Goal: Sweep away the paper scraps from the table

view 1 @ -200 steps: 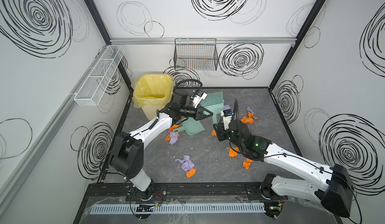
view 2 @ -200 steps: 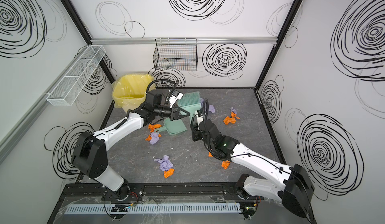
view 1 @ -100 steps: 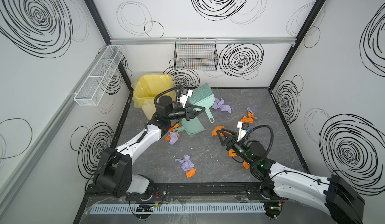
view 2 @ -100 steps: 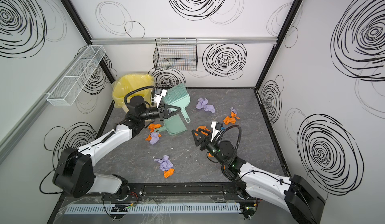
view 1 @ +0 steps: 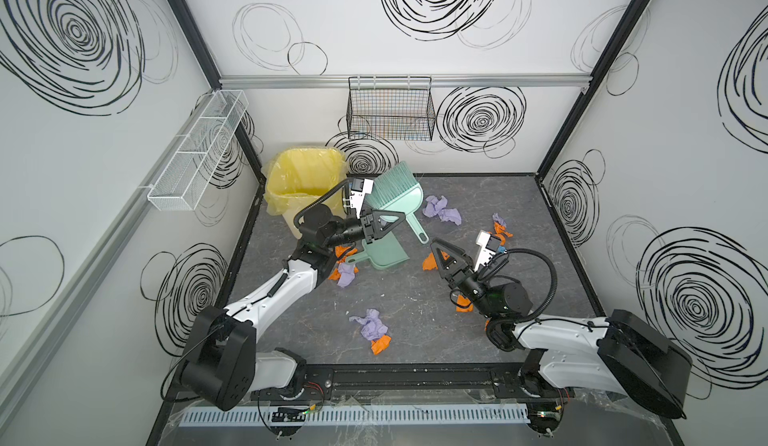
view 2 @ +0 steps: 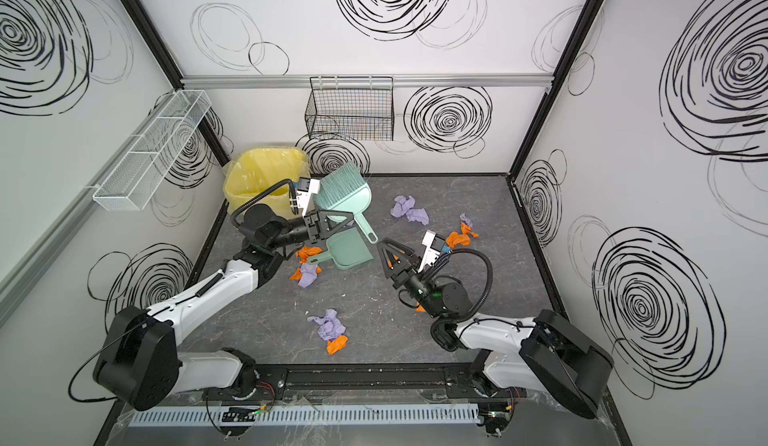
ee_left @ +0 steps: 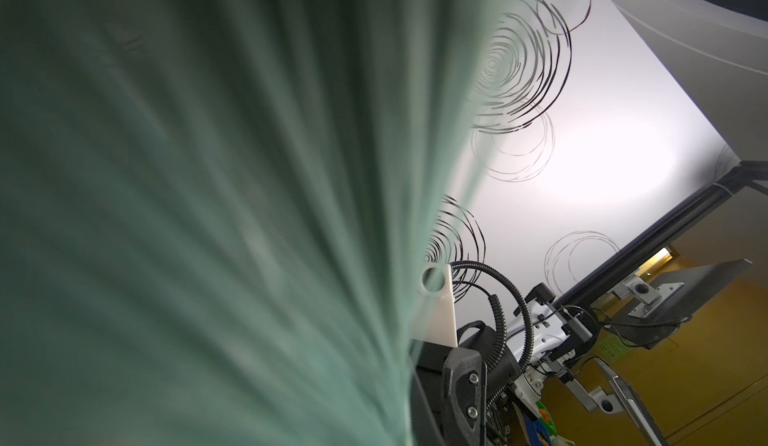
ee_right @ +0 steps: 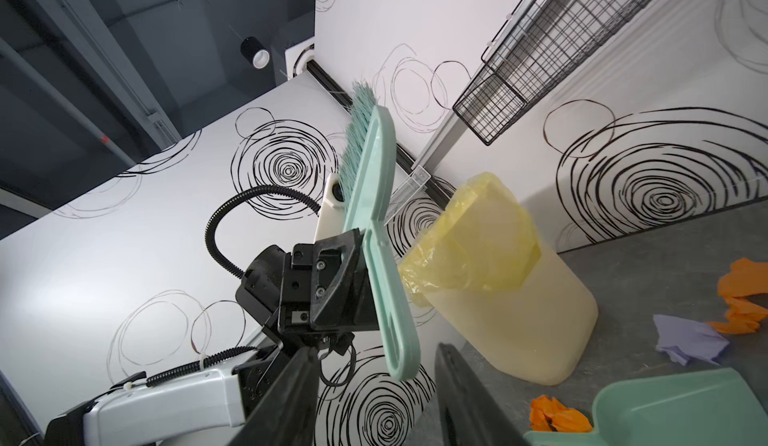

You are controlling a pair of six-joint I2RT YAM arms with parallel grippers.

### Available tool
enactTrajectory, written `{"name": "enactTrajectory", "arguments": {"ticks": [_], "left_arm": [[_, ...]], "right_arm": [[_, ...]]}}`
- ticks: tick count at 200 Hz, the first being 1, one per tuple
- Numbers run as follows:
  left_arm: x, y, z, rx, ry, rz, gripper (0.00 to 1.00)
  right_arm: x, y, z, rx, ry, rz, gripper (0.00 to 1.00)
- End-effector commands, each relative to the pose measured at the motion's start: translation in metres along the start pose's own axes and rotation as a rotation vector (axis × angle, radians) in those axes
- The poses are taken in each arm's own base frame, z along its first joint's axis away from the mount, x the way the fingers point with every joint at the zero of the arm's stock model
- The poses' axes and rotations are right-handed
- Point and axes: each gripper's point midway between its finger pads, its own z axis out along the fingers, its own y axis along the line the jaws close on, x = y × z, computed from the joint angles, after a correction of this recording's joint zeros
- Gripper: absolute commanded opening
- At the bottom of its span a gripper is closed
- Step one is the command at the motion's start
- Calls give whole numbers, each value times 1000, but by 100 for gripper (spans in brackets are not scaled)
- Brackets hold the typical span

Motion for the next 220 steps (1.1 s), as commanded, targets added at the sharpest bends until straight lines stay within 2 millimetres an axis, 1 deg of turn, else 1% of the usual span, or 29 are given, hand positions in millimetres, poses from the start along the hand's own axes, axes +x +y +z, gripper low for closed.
{"name": "enactTrajectory", "arguments": {"ticks": [1, 37, 75, 90, 110, 148, 187, 220], "left_arm": [[-11, -16, -6, 35, -54, 55, 0], [-10, -17, -7, 38, -50, 55, 0], [-11, -17, -10, 34, -55, 54, 0], [-12, -16, -12, 35, -61, 50, 0], [-13, -18, -13, 40, -62, 49, 0], [-13, -17, -13, 45, -64, 45, 0], [-12, -15, -13, 38, -66, 43, 0], [-11, -9, -13, 25, -60, 38, 0]], "right_arm": [[-19, 29, 15, -125, -73, 30, 48], [-12, 28, 39, -144, -63, 56, 46], [-6, 21, 57, -143, -60, 83, 45], [-6, 17, 58, -137, -70, 92, 45], [-6, 10, 57, -120, -85, 103, 49], [-3, 8, 62, -124, -81, 113, 51], [-5, 9, 67, -147, -98, 118, 45], [-3, 13, 74, -193, -99, 136, 36]]}}
